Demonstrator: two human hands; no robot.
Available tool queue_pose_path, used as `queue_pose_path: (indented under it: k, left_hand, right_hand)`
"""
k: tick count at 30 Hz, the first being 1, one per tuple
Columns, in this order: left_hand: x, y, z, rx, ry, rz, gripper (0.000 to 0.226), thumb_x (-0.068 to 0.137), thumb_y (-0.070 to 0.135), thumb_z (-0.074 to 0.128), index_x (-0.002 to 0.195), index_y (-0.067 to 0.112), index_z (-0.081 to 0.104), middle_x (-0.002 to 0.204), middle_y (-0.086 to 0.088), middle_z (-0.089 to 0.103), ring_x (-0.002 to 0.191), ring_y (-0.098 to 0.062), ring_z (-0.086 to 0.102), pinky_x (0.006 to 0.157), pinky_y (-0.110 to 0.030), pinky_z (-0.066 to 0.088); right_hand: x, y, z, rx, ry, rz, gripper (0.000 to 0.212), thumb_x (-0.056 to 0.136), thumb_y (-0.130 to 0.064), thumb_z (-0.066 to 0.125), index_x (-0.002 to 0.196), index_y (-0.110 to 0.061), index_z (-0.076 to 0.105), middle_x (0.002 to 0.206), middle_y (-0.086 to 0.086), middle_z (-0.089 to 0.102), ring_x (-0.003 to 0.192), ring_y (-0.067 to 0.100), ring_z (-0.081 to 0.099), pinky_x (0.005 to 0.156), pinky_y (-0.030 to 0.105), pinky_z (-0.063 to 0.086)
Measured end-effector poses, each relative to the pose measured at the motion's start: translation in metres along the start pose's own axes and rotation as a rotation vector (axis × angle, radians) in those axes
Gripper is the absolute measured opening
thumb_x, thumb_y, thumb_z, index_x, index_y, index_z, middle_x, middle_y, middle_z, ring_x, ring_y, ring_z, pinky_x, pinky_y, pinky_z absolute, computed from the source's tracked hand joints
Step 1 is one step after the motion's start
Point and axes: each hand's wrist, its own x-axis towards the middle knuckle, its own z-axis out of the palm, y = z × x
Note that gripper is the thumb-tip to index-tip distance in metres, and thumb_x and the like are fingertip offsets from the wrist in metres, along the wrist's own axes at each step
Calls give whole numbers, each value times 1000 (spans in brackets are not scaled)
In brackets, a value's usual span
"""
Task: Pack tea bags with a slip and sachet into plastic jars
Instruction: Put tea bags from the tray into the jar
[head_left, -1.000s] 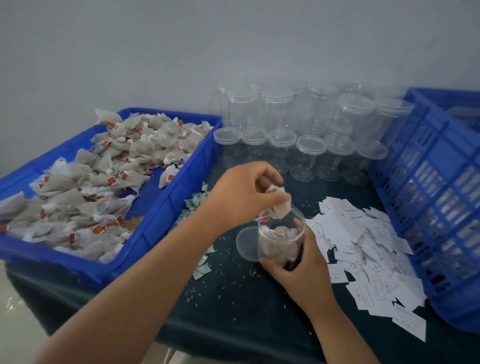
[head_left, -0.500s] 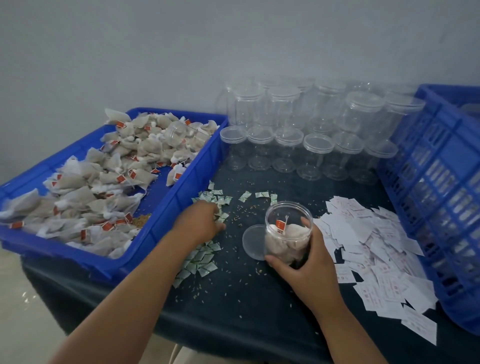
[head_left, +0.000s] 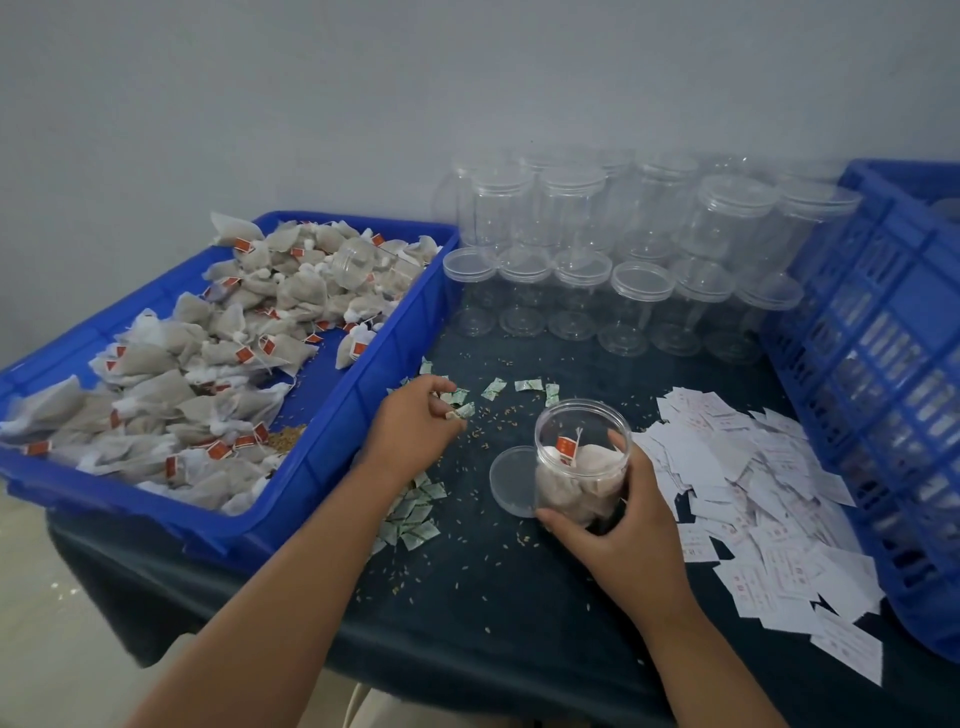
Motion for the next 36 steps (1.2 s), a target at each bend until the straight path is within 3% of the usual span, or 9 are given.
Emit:
queue_pose_path:
  k: [4, 8, 11, 14, 18, 24, 28, 31, 36]
  left_hand:
    - [-10, 18, -10, -9, 13, 57, 19, 93, 40, 78, 110, 34, 79, 89, 18, 72, 76, 6, 66, 68, -11, 49]
    - [-28, 55, -23, -173, -1, 212, 26, 98, 39, 71, 124, 35, 73, 85, 18, 75, 80, 7, 68, 70, -9, 51]
    - [-45, 87, -28, -222, -99, 331, 16, 93, 45, 75, 107, 39, 68, 87, 19, 76, 80, 0, 70, 70, -8, 49]
    - [-53, 104, -20, -55, -171, 438, 12, 88, 52, 78, 94, 42, 73, 94, 22, 72, 91, 2, 66, 76, -11, 48]
    - [-51, 109, -8, 219, -263, 437, 31, 88, 60, 73, 114, 45, 74, 125, 20, 56, 119, 0, 48, 96, -21, 37]
    - [-51, 111, -3, 30, -206, 442, 24, 107, 27, 53, 101, 37, 74, 111, 26, 67, 106, 10, 59, 92, -14, 47]
    - [-46, 103, 4, -134, -43, 337, 17, 101, 31, 64, 93, 37, 78, 73, 33, 69, 60, 13, 60, 53, -4, 40]
    - [-38, 96, 25, -123, -65, 233, 8, 90, 39, 78, 85, 34, 77, 77, 28, 73, 70, 10, 67, 61, -6, 47]
    - [-27, 87, 87, 267, -386, 228, 32, 90, 47, 78, 115, 29, 69, 94, 18, 65, 96, -8, 67, 90, -30, 54]
  right_hand:
    - [1, 1, 0, 8, 4, -16, 98, 61, -62, 94, 140, -70, 36, 136, -35, 59, 127, -8, 59, 95, 4, 46]
    - [2, -2, 1, 7, 21, -35, 93, 62, -63, 94, 138, -67, 40, 135, -34, 60, 125, -7, 60, 94, 3, 45]
    - [1, -5, 0, 15, 32, -50, 92, 64, -60, 95, 138, -66, 41, 134, -34, 61, 124, -7, 61, 92, 3, 46]
    - [0, -11, -2, 38, 44, -67, 92, 65, -59, 95, 137, -70, 40, 132, -36, 60, 122, -8, 62, 89, 4, 48]
    - [-1, -14, -4, 62, 58, -69, 93, 65, -60, 93, 139, -73, 36, 133, -38, 59, 124, -5, 63, 91, 7, 50]
    - [-2, -11, -4, 102, 106, -75, 93, 65, -54, 95, 138, -70, 39, 134, -30, 62, 125, 2, 65, 92, 12, 54]
    - [-1, -6, -8, 151, 263, -32, 96, 66, -54, 95, 145, -59, 42, 139, -38, 56, 131, -4, 59, 99, 18, 56]
    - [2, 4, -17, 198, 466, 29, 100, 68, -55, 94, 152, -41, 42, 140, -35, 56, 133, -1, 60, 102, 22, 57]
    - [9, 10, -27, 190, 693, 88, 89, 71, -55, 91, 146, -42, 44, 134, -31, 56, 124, -5, 61, 94, 7, 49]
